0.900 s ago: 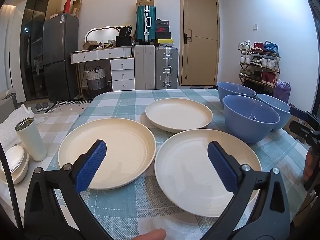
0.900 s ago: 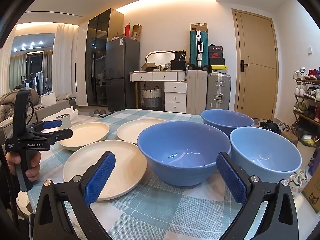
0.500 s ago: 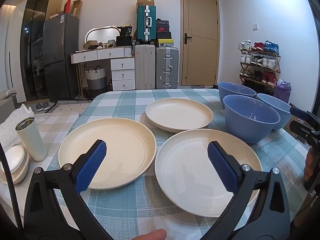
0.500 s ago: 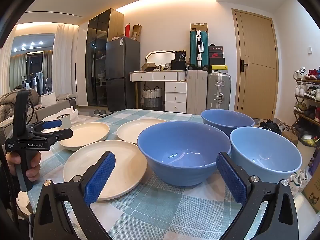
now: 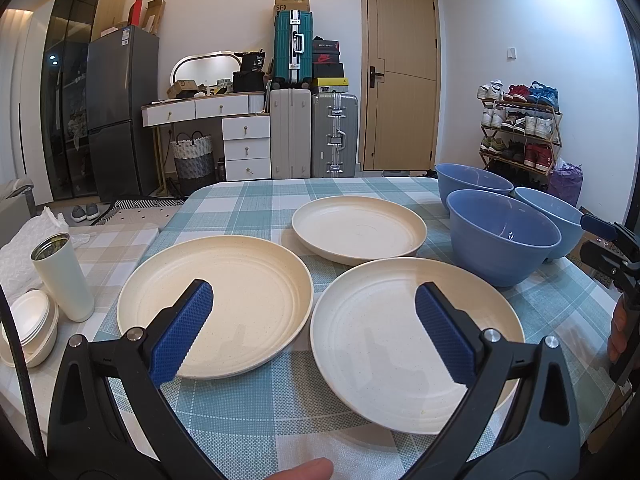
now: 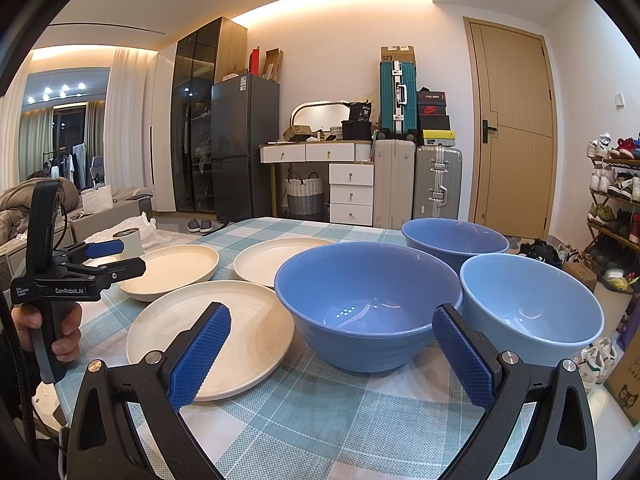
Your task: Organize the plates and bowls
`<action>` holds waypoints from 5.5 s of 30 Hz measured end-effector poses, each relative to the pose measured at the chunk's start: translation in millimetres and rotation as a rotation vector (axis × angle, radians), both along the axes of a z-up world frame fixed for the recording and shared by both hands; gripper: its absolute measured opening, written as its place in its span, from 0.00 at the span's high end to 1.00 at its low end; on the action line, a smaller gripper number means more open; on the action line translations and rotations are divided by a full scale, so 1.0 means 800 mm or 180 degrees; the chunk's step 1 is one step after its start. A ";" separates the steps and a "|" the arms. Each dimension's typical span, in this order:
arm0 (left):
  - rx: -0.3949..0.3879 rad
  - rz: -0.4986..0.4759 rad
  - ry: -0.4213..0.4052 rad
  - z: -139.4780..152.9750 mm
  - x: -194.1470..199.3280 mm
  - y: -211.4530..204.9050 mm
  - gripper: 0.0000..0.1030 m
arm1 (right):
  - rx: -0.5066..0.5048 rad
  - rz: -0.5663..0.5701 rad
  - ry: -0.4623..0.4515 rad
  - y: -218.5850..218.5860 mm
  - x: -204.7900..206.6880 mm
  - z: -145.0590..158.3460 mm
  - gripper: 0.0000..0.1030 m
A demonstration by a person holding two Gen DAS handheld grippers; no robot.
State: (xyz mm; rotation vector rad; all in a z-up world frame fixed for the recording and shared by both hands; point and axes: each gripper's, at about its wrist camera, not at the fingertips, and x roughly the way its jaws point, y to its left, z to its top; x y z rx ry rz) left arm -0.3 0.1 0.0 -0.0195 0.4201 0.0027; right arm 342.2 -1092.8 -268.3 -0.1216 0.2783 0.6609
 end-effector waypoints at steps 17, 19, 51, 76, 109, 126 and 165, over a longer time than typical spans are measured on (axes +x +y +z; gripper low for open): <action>-0.0003 -0.0002 0.0002 0.000 0.000 0.000 0.02 | 0.0001 0.0000 0.0001 0.000 0.000 0.000 0.00; -0.0001 -0.0001 0.0004 0.000 0.000 0.000 0.02 | 0.0001 0.0000 0.0002 0.000 0.000 0.000 0.00; -0.0002 -0.0002 0.0006 0.000 0.000 0.000 0.02 | 0.0003 0.0001 0.0002 -0.001 0.000 0.000 0.00; -0.0001 -0.0001 0.0009 0.000 0.000 0.000 0.02 | 0.0003 0.0000 0.0002 -0.001 -0.001 0.001 0.00; -0.0057 0.0023 0.0049 -0.004 0.005 0.001 0.02 | -0.0045 -0.0079 0.0227 0.010 0.022 -0.003 0.00; 0.0016 0.0148 -0.0013 0.041 -0.017 -0.001 0.02 | -0.0138 0.0053 0.0270 0.033 0.008 0.036 0.00; -0.0398 0.0859 0.0535 0.101 0.012 0.123 0.02 | -0.0262 0.0475 0.0645 0.190 0.037 0.147 0.00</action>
